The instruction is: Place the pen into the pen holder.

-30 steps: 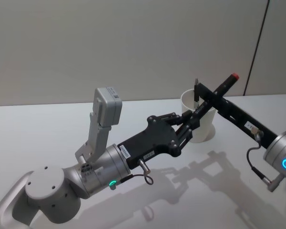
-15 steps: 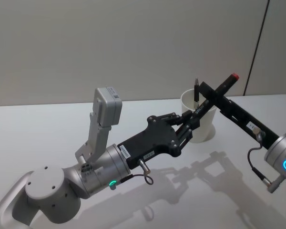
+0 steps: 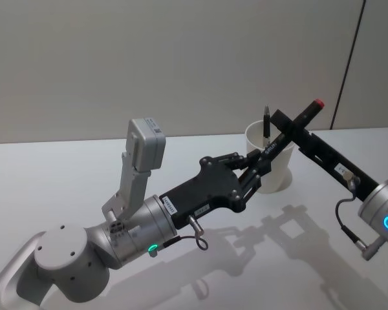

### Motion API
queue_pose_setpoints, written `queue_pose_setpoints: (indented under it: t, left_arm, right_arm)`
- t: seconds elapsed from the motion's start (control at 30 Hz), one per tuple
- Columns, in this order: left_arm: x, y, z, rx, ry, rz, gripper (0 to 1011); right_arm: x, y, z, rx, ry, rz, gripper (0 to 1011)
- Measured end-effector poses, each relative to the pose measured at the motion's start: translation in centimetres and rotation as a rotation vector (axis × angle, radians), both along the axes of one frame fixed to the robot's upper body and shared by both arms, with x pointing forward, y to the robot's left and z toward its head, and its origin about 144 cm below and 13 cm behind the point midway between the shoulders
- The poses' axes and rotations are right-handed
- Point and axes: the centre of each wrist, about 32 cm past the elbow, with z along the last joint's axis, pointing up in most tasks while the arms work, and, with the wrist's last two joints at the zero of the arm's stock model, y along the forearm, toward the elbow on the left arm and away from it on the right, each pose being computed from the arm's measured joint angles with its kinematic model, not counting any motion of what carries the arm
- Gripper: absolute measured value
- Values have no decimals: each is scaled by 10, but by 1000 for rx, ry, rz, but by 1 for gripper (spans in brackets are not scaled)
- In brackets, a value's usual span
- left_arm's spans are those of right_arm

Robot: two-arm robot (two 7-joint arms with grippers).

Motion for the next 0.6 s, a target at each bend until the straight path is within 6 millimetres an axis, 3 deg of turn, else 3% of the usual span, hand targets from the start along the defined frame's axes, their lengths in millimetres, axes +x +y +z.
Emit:
queue_pose_setpoints:
  t: [0.13, 0.27, 0.37, 0.6]
  left_arm:
    - [0, 0, 0, 0, 0, 0, 189]
    - [0, 0, 0, 0, 0, 0, 189]
    - [0, 0, 0, 0, 0, 0, 189]
    - [0, 0, 0, 0, 0, 0, 189]
  right_arm:
    - [0, 0, 0, 2, -1, -1, 709]
    - [0, 0, 0, 2, -2, -2, 545]
    - [0, 0, 0, 3, -2, -3, 485]
    - [0, 0, 0, 3, -2, -3, 243]
